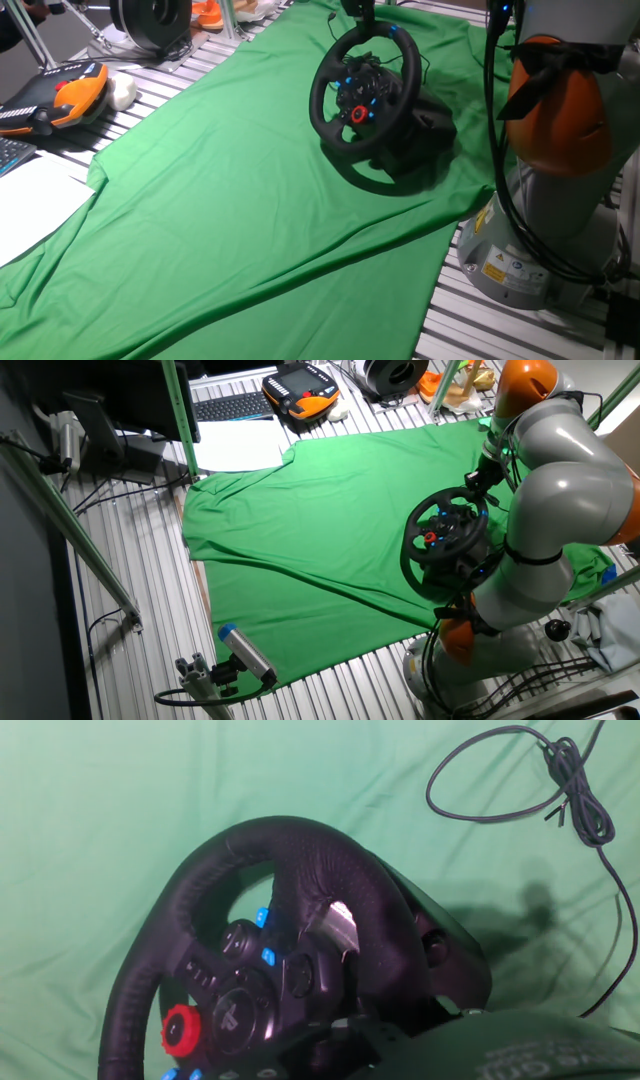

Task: Rotate the steering wheel 90 degrees clockwise

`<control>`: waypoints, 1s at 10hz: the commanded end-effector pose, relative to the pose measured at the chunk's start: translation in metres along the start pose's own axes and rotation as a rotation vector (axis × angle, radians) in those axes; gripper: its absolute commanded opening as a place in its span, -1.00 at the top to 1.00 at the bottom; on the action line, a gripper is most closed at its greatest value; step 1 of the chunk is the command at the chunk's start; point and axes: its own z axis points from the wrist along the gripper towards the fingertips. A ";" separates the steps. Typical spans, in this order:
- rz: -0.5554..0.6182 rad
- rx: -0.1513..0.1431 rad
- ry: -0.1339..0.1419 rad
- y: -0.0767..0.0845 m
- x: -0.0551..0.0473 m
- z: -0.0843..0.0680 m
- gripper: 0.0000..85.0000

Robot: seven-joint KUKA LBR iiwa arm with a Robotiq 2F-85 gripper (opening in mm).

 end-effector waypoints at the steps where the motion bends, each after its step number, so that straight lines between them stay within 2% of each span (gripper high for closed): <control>1: -0.001 -0.005 0.007 0.000 0.001 0.000 1.00; 3: -0.003 -0.006 0.019 0.002 0.005 -0.003 1.00; 6: 0.017 0.001 0.022 0.007 0.016 -0.006 1.00; 10: 0.031 0.015 0.050 0.009 0.030 -0.017 1.00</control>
